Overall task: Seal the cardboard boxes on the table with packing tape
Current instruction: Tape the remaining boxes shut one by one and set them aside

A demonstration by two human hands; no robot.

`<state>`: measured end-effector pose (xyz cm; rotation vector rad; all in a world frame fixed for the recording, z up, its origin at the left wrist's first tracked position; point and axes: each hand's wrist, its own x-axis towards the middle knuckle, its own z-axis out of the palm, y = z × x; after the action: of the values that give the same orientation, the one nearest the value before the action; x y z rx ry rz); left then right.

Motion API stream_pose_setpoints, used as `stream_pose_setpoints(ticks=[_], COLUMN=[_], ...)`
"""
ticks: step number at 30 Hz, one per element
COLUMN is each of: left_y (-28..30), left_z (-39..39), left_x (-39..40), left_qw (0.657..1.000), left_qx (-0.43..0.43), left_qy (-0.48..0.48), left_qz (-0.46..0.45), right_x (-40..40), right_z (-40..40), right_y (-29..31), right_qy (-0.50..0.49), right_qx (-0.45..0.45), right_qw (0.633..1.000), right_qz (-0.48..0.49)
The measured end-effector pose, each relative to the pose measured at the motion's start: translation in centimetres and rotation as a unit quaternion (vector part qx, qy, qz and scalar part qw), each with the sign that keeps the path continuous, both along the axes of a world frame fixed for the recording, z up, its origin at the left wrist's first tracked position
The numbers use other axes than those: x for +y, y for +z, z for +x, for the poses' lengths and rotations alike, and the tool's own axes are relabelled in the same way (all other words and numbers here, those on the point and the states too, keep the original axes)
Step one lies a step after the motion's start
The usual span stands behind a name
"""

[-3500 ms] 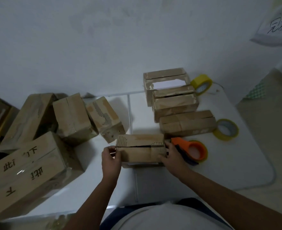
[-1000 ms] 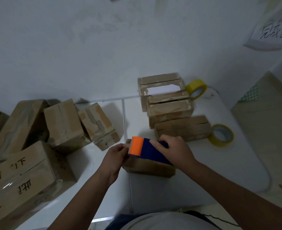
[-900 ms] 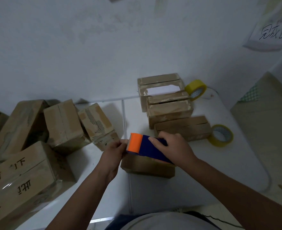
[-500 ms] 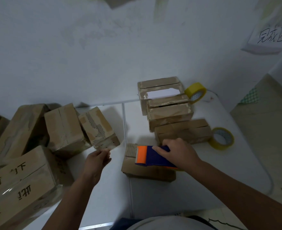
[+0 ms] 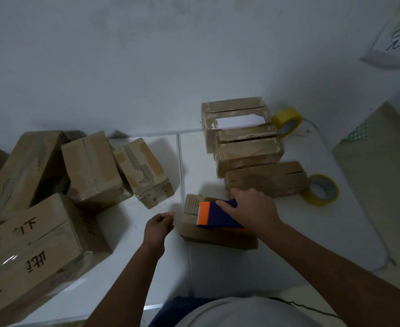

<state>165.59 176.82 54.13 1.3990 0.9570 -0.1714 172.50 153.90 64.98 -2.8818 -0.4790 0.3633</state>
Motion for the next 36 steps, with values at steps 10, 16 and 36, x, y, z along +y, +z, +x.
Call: stream_pose_setpoints(ticks=[10,16,36], left_y=[-1.7,-1.1,3.5], left_z=[0.2,-0.3,1.8], left_x=[-1.4,-1.1,-1.3], left_qw=[0.988,0.958,0.865], left_qx=[0.027,0.069,-0.137], left_qy=[-0.145,-0.243,-0.454], left_qz=[0.039,0.134,0.161], right_x=[0.5,0.4,0.4], right_z=[-0.2,-0.5,-0.2], right_y=[-0.4,-0.5,0.3], right_qy=[-0.008,0.008,-0.003], right_qx=[-0.01,-0.016,-0.003], right_qw=[1.0,0.999,1.0], right_qz=[-0.013,-0.038,-0.02])
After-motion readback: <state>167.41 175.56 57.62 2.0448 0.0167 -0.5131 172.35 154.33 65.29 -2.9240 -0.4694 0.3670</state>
